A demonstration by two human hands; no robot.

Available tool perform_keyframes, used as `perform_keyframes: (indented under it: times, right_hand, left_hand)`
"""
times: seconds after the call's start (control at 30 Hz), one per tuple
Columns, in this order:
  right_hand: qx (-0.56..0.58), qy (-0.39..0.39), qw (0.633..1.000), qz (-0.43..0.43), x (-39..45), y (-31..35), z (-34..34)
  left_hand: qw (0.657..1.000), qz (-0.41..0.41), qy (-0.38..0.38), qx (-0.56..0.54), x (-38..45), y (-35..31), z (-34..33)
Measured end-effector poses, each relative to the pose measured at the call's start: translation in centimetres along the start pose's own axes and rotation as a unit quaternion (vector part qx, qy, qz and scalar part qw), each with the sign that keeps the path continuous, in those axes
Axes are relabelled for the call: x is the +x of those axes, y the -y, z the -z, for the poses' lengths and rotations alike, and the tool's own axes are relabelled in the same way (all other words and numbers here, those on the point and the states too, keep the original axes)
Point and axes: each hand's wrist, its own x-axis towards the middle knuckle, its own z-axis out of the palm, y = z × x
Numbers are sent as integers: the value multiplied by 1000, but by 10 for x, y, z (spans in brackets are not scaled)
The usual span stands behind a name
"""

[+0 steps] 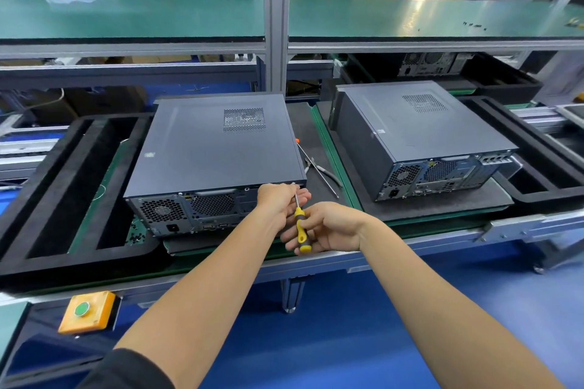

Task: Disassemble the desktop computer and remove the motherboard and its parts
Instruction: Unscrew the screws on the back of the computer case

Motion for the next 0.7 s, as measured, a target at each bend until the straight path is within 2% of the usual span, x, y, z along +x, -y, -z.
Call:
perform_keyframes:
  times: [0.17,0.33,0.5,0.7]
  right_hand:
    - [-96,-89,991,-8,8,-3,-3]
    - [-200,-176,964,5,19,-8,-3]
    - [-179,-150,972,-25,14,-11,1]
    - [-105,-53,993,-5,-1,-1,1]
  left_hand:
    - [999,10,12,-36,-1,-1,4]
    - [999,-3,-22,-48,-1,0,4]
    - [998,-12,-39,-57,0,5,-2]
    - [997,-11,-34,-65,1,6,-5]
